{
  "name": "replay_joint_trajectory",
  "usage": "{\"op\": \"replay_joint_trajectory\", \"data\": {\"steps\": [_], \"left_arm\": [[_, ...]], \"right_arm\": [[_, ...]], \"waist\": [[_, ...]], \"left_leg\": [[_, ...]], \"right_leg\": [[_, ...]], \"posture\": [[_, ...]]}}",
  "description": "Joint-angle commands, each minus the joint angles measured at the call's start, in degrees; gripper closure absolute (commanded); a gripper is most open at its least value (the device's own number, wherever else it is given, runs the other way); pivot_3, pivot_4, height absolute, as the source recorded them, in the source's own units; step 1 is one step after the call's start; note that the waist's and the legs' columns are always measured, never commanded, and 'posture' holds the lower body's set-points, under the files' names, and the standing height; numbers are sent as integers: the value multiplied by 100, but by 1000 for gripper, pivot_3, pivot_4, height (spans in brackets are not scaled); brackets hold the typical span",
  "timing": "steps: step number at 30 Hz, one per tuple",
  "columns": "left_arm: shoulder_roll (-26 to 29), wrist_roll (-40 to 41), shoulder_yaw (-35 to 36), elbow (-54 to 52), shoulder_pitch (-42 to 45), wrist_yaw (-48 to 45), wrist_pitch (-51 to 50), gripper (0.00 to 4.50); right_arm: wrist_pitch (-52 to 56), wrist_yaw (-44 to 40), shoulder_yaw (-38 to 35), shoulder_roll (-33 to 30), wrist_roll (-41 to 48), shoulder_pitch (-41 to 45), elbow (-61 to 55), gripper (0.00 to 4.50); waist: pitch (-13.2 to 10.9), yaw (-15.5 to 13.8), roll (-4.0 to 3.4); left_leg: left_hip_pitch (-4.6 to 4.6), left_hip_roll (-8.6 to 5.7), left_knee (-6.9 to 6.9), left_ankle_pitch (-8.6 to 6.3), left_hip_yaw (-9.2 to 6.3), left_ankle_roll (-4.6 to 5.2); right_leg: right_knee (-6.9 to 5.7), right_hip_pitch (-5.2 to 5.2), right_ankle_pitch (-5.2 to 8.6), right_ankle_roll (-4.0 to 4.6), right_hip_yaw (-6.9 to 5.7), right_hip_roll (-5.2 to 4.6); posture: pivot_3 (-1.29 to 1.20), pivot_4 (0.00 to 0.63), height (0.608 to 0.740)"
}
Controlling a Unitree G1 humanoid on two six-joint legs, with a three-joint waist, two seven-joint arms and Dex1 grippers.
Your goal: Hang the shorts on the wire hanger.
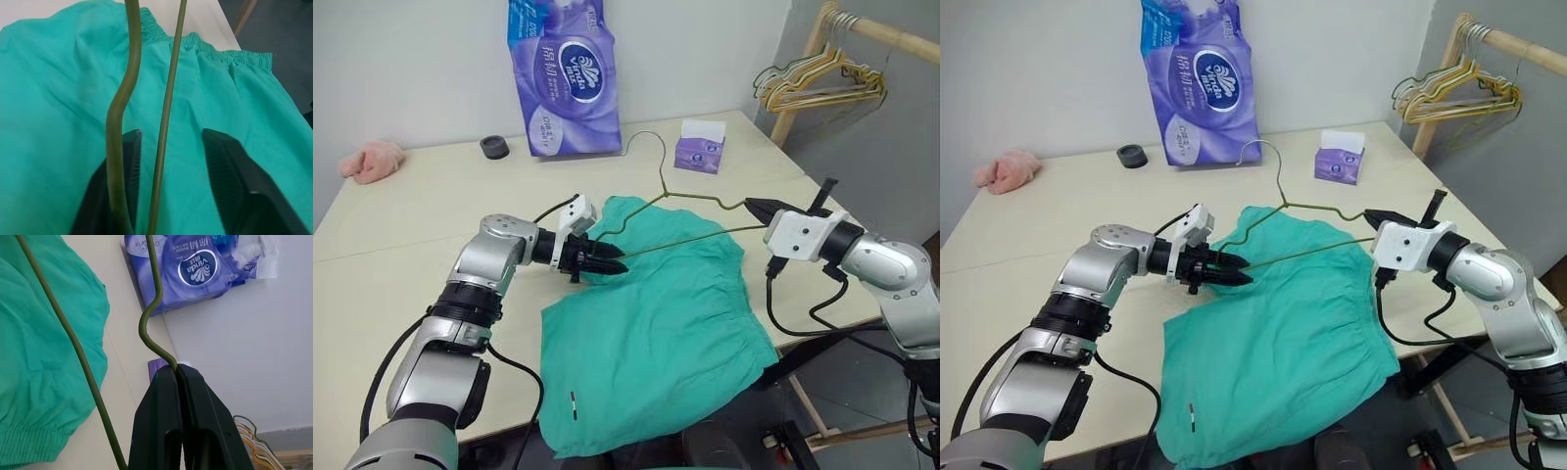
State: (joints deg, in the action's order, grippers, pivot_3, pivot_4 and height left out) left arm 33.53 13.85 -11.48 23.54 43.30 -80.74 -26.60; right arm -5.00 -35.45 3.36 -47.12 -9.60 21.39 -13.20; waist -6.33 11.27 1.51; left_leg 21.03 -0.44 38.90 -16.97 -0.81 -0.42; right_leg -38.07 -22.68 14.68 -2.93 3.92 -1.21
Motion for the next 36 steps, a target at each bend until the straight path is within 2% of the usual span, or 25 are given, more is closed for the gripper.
{"op": "replay_joint_trajectory", "data": {"steps": [1, 4, 9, 12, 14, 16, 21, 24, 26, 31, 36], "left_arm": [[-54, 173, -29, -595, -284, -21, -168, 3729], [-57, 188, -71, -880, -511, 20, -249, 4467], [-62, 184, -36, -946, -565, 128, -283, 4467], [-21, 98, -53, -857, -549, 171, -152, 4500], [37, -76, -86, -711, -529, 221, 131, 4500], [46, -180, -81, -601, -494, 278, 317, 4500], [69, -387, -150, -450, -405, 291, 802, 4500], [160, -609, -267, -386, -361, 176, 1274, 4500], [234, -711, -329, -423, -336, 69, 1565, 4500], [223, -822, -394, -463, -240, 11, 1876, 4500], [136, -740, -380, -736, -257, -28, 1739, 4500]], "right_arm": [[-107, 37, -232, 4, 12, 88, -190, 4500], [-171, -37, -218, 12, 81, 56, -229, 4500], [-362, -189, -209, -16, 122, -68, -292, 4500], [-293, -444, -215, -86, 261, -180, -329, 3839], [-27, -900, -297, -309, 586, -344, -450, 3293], [287, -1342, -451, -584, 933, -563, -618, 2581], [1946, -2040, -1067, -1215, 2023, -808, -1270, 1056], [3091, -2162, -1359, -1466, 2672, -522, -1458, 1056], [3748, -2080, -1291, -1501, 2934, -191, -1444, 1056], [4763, -2070, -681, -1377, 3250, 80, -1532, 1056], [4992, -2042, 69, -1208, 3060, 267, -1400, 1056]], "waist": [[0, 0, 0], [0, -5, 0], [0, -6, 0], [1, -8, 0], [0, -12, 0], [0, -15, 0], [0, -20, 0], [0, -15, 0], [1, 1, -1], [1, -13, -2], [1, -14, -2]], "left_leg": [[0, 0, 0, 0, 0, 0], [0, 0, 1, 0, 0, 0], [-1, -1, 2, 0, 0, 0], [-1, -1, 3, 0, -1, 0], [-1, 0, 2, 0, -2, 0], [-2, -1, 2, 0, -2, 0], [-6, -1, 4, 0, -2, 0], [-7, 0, 4, 0, -2, 0], [-9, 2, 3, 0, -1, 0], [-7, 6, 1, -1, -5, 1], [0, 2, 4, -1, -2, 1]], "right_leg": [[-2, 0, 0, 0, 1, 0], [-2, 0, 0, 1, 1, -1], [-2, 2, -2, 3, 0, -1], [-1, 2, -2, 3, -1, -1], [-2, 3, -2, 3, -2, -1], [-1, 4, -2, 3, -3, -1], [1, 10, -2, 3, -3, -2], [1, 10, -1, 2, -4, -1], [1, 10, -2, 3, -2, -1], [6, 10, -1, 3, -7, -1], [6, 6, -1, 2, -5, -5]], "posture": [[-222, 64, 740], [-222, 64, 740], [-219, 63, 740], [-218, 63, 740], [-216, 64, 740], [-216, 64, 740], [-217, 67, 740], [-224, 67, 740], [-224, 67, 740], [-231, 62, 740], [-227, 61, 740]]}}
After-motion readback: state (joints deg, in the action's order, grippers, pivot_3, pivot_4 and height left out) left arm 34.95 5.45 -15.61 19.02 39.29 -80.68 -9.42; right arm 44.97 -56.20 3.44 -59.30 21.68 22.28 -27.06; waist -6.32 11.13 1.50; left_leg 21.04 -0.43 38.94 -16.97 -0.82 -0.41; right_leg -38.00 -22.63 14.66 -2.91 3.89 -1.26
